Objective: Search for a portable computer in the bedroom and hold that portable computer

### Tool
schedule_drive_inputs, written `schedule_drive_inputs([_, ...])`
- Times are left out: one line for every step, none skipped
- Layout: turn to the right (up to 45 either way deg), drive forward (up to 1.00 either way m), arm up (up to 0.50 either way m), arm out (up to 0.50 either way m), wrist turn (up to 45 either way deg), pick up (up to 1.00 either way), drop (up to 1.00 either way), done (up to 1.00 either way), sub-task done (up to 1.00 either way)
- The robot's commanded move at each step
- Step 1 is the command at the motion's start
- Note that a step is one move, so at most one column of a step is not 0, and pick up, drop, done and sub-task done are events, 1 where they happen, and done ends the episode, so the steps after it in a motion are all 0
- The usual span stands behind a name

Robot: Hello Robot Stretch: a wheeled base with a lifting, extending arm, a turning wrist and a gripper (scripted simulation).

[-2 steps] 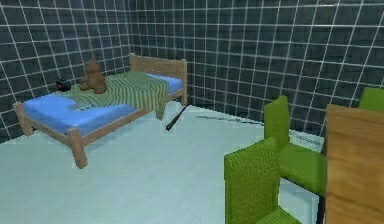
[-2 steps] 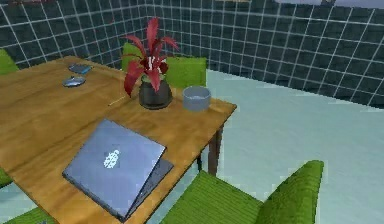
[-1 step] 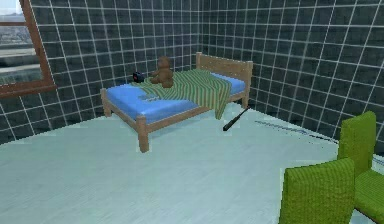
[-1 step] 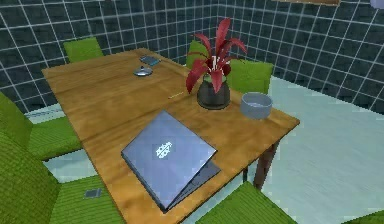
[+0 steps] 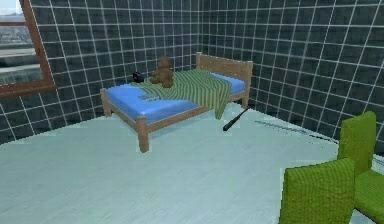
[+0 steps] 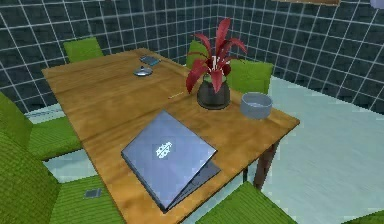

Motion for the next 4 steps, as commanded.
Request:
schedule_drive_inputs([0.0,0.00,0.38,0.00,0.0,0.00,0.00,0.00,0.00])
schedule_drive_inputs([0.0,0.00,0.00,0.08,0.0,0.00,0.00,0.00,0.00])
schedule_drive_inputs([0.0,0.00,0.00,0.00,45.0,0.00,0.00,0.00,0.00])
schedule_drive_inputs([0.0,0.00,0.00,0.00,45.0,0.00,0.00,0.00,0.00])
